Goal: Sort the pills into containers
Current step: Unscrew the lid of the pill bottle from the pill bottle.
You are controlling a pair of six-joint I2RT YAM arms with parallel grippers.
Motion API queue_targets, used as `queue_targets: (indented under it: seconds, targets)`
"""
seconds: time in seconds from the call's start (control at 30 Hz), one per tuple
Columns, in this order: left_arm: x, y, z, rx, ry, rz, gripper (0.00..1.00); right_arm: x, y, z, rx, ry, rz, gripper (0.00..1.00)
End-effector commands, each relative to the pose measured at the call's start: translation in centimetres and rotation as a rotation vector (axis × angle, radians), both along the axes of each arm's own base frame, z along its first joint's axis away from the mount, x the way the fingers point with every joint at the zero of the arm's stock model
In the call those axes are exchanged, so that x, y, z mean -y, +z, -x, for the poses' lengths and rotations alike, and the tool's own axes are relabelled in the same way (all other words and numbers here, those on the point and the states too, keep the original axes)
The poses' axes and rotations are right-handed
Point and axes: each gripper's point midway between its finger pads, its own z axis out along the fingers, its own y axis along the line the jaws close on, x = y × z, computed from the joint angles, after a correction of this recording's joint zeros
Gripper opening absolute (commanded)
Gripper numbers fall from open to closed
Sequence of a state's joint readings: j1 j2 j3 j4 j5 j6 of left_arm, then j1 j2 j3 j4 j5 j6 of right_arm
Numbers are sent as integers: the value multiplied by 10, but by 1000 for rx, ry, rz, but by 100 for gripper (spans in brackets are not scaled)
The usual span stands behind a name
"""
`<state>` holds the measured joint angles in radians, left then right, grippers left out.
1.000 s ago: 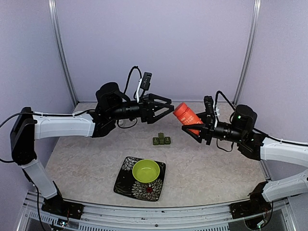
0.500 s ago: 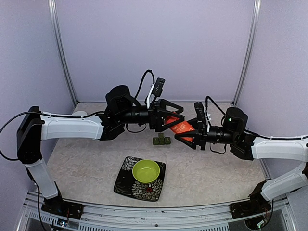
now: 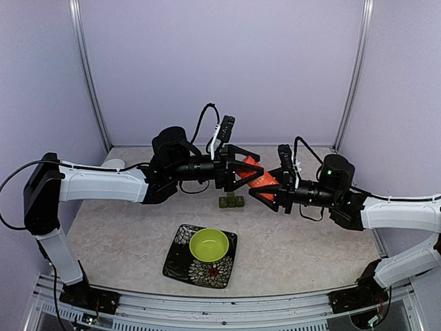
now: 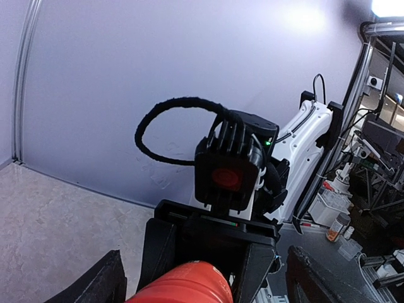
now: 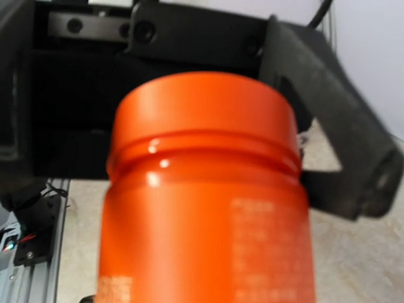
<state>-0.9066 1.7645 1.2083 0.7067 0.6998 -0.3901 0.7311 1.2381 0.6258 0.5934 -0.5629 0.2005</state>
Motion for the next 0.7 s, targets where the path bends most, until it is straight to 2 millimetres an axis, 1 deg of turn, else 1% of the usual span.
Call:
queue_targets:
  seconds: [0.0,0.17,0.33,0.47,0.67]
  targets:
    - [-8,12,12,28,-8,12,85,13,17,-17,31,-114,-31,7]
    - [-12,11,4,23,24,10,85,14,19,-14,40,-103,-27,7]
    - [-19,12,-5,0,36,26,87,7,21,-2,50,-15,-32,7]
    - [-23,17,-5,-5,17,40,87,3,20,7,49,46,-29,7]
    - [-26,16,-6,-5,11,33,85,4,21,8,58,45,-27,7]
